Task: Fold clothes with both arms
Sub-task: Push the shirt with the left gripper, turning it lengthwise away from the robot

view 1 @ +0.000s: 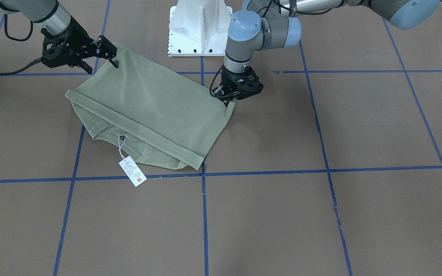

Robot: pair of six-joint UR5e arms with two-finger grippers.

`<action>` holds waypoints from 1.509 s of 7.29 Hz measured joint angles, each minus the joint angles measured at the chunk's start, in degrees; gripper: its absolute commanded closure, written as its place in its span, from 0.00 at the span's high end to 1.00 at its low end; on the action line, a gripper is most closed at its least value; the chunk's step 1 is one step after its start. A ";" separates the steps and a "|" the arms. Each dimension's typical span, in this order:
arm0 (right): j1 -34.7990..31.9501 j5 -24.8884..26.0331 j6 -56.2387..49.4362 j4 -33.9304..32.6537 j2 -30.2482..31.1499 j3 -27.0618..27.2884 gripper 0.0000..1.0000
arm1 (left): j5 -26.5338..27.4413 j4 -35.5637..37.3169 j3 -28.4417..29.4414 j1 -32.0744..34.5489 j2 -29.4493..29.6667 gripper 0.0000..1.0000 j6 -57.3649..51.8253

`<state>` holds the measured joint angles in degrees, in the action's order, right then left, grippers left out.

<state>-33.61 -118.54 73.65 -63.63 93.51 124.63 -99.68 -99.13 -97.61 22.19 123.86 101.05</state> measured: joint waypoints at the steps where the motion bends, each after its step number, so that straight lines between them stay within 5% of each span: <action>1: -0.03 0.03 0.00 0.00 -0.01 0.00 1.00 | 0.01 0.05 0.10 1.85 0.04 0.00 -1.77; 6: 0.10 1.92 0.06 0.00 -0.89 -0.29 1.00 | 1.82 -2.82 5.97 14.20 1.09 0.00 -17.00; 8: 0.12 2.66 0.03 0.00 -2.35 -1.50 1.00 | 5.15 -10.50 15.84 17.27 5.26 0.00 -22.33; 11: 0.12 3.44 0.08 0.00 -3.89 -2.32 1.00 | 8.70 -26.30 38.93 20.24 16.60 0.00 -27.90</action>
<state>-33.48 -115.10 73.73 -63.63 89.62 122.31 -90.99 -125.43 -58.68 42.43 140.46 73.15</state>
